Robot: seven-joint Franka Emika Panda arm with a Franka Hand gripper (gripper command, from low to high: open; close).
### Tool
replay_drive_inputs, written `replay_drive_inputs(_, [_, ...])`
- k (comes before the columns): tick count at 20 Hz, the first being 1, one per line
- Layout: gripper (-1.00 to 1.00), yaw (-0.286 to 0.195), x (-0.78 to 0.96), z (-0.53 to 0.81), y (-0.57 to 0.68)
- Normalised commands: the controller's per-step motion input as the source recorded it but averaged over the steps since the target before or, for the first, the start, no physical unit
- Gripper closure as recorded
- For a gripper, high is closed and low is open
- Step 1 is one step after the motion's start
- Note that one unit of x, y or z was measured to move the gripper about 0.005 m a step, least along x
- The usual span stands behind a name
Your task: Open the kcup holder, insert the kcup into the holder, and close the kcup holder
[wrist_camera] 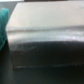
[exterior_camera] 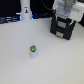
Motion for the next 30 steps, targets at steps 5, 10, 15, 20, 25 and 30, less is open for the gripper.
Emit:
replay_drive_inputs(5, [1.0, -0.002, -0.01, -0.01, -0.01])
replay_drive_inputs(10, [1.0, -0.005, 0.13, 0.0, -0.02])
replay_drive_inputs(15, [1.0, -0.022, 0.54, 0.09, -0.05])
replay_drive_inputs(20, [1.0, -0.052, 0.82, 0.26, -0.18])
replay_drive_inputs(25, [1.0, -0.055, 0.91, 0.25, -0.21])
replay_drive_inputs(30, [1.0, -0.067, 0.93, 0.15, -0.22])
